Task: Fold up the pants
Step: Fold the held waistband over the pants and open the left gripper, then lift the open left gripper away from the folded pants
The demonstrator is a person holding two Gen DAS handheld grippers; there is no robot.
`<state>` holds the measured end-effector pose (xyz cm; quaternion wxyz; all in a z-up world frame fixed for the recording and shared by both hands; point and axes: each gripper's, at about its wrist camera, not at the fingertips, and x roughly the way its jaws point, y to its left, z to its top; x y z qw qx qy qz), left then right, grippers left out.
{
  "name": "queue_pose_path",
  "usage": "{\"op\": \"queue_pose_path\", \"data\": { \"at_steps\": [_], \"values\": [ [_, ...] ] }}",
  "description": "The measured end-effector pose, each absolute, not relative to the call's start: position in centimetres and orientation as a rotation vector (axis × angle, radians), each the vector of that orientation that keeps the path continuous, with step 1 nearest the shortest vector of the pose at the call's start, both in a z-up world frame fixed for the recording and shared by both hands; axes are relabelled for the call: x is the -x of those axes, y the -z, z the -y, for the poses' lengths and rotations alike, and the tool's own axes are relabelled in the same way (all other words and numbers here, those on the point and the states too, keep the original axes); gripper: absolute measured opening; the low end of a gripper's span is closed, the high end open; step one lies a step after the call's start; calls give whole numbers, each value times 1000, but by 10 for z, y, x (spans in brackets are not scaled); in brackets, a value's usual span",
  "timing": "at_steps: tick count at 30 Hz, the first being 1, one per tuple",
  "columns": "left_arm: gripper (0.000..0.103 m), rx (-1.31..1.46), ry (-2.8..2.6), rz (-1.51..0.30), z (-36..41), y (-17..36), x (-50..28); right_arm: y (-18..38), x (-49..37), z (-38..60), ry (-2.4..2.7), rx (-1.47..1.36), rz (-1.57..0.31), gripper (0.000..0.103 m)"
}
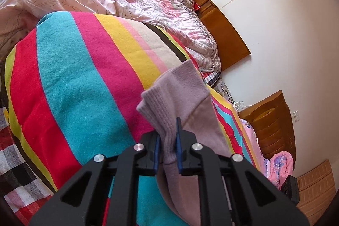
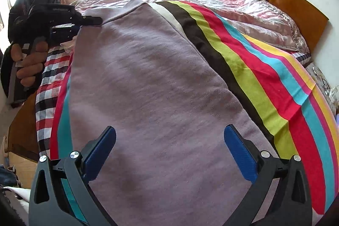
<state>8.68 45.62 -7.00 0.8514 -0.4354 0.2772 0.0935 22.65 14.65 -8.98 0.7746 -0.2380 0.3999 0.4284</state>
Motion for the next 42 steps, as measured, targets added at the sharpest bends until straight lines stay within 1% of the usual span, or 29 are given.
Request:
{"op": "queue_pose_path", "data": {
  "at_steps": [3, 5, 7, 13, 20, 22, 24, 26, 28, 30, 31, 32, 33, 34, 35, 38, 39, 41, 42],
  "values": [
    [11, 870, -193, -555, -441, 52, -81, 108, -209, -144, -924, 582, -902, 99],
    [11, 838, -189, -543, -429, 37, -81, 113, -212, -134, -937, 511, -891, 99],
    [11, 797, -187, -536, -416, 21, -80, 108, -210, -132, -893, 528, -882, 99],
    [11, 667, -148, -507, -362, -24, -79, 66, -190, -84, -864, 419, -798, 99],
    [11, 430, -11, -477, -236, -69, -75, 11, -189, 46, -690, 88, -675, 99],
    [11, 360, 49, -485, -190, -71, -74, 0, -189, 90, -613, 1, -643, 99],
    [11, 285, 113, -518, -141, -61, -76, -6, -189, 132, -530, -75, -621, 99],
    [11, 186, 176, -582, -89, -37, -80, -8, -191, 171, -463, -143, -617, 99],
    [13, 84, 241, -683, -44, 0, -88, -6, -186, 200, -404, -192, -615, 99],
    [20, 16, 290, -794, -13, 39, -97, 0, -184, 220, -361, -224, -631, 99],
    [28, 4, 322, -846, -5, 57, -101, 4, -182, 228, -347, -236, -642, 99],
    [38, -1, 346, -880, 0, 69, -103, 8, -180, 232, -342, -239, -653, 99],
    [45, 4, 368, -870, 0, 73, -101, 12, -177, 234, -342, -236, -660, 99],
    [62, 19, 402, -853, -2, 71, -98, 15, -175, 234, -338, -233, -667, 99],
    [77, 39, 437, -833, -5, 65, -94, 17, -173, 235, -338, -235, -676, 99],
    [90, 100, 494, -710, -28, 35, -74, 24, -165, 235, -345, -243, -695, 99],
    [92, 133, 487, -668, -44, 24, -68, 26, -162, 234, -348, -239, -705, 99],
    [100, 213, 423, -588, -83, 4, -59, 32, -155, 231, -355, -223, -730, 99],
    [101, 253, 374, -561, -103, -6, -57, 35, -152, 228, -359, -217, -745, 99]
  ]
}}
